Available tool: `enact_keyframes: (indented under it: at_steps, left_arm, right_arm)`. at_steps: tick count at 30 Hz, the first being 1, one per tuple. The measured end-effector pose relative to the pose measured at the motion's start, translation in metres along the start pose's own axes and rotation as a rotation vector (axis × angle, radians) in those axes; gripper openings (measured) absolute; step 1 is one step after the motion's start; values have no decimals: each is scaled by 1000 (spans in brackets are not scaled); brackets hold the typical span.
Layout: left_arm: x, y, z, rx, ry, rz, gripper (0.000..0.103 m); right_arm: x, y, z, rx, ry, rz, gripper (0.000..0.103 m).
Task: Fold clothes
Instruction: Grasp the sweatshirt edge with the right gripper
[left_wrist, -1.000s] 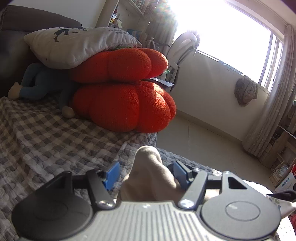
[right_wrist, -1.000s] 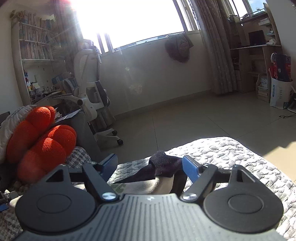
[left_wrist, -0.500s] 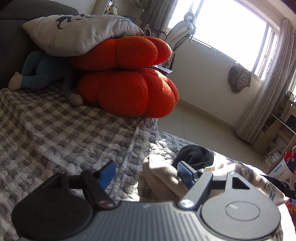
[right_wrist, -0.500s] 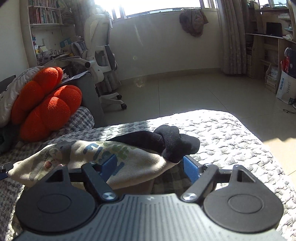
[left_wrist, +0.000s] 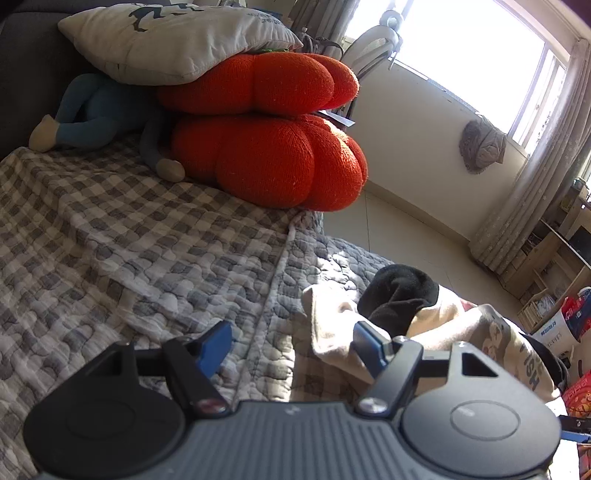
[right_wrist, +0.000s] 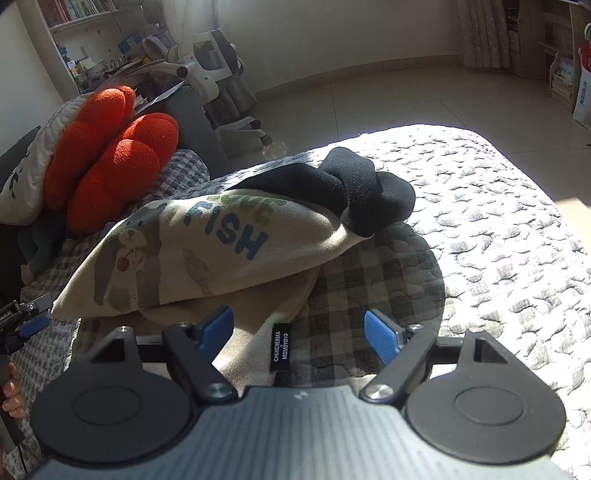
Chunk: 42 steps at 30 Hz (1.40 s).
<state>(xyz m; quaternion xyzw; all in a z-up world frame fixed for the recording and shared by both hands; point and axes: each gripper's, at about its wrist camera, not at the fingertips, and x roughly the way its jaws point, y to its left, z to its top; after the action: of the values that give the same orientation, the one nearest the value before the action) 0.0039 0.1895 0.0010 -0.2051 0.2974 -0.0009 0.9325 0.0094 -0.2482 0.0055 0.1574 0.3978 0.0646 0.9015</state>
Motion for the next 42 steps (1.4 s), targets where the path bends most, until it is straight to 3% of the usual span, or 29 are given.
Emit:
enact_keyframes:
  at_steps: [3, 7, 10, 12, 16, 17, 18, 19, 20, 21, 23, 27, 35, 39, 42]
  left_arm:
    - [1, 4, 0, -20, 21, -21, 69]
    - [5, 12, 1, -85, 91, -84, 49]
    - [8, 15, 1, -161, 160, -212, 48]
    - [10, 9, 0, -161, 193, -269, 47]
    - [15, -11, -3, -104, 204, -296, 46]
    - [18, -16, -4, -97, 211, -299, 44]
    - [23, -22, -5, -86, 214, -297, 33]
    - [26, -26, -6, -77, 212, -291, 16]
    - [29, -30, -5, -73, 207, -287, 9]
    - [31, -34, -5, -71, 203, -285, 6]
    - [33, -38, 1, -105, 173, -297, 5]
    - [40, -46, 25, -192, 109, -333, 5]
    - [106, -78, 50, -105, 126, -278, 5]
    - [142, -83, 43, -55, 158, -233, 7]
    - [160, -82, 35, -24, 157, -202, 14]
  right_arm:
    - [-3, 0, -5, 2, 26, 35, 81]
    - [-6, 2, -8, 3, 54, 90, 81]
    - [-4, 9, -10, -11, 81, 126, 81]
    - [0, 14, -12, -34, 93, 127, 80]
    - [11, 22, -15, -73, 123, 122, 74]
    - [14, 24, -16, -80, 132, 123, 70]
    - [18, 26, -17, -87, 141, 123, 66]
    - [21, 28, -18, -94, 149, 123, 53]
    - [23, 30, -19, -108, 152, 121, 37]
    - [24, 32, -19, -122, 154, 118, 34]
    - [27, 36, -21, -147, 159, 114, 13]
    - [17, 23, -12, -87, 128, 135, 11]
    - [9, -7, 3, -13, 65, 107, 10]
    - [14, -8, 6, -7, 60, 100, 10]
    - [20, -7, 2, -13, 74, 88, 10]
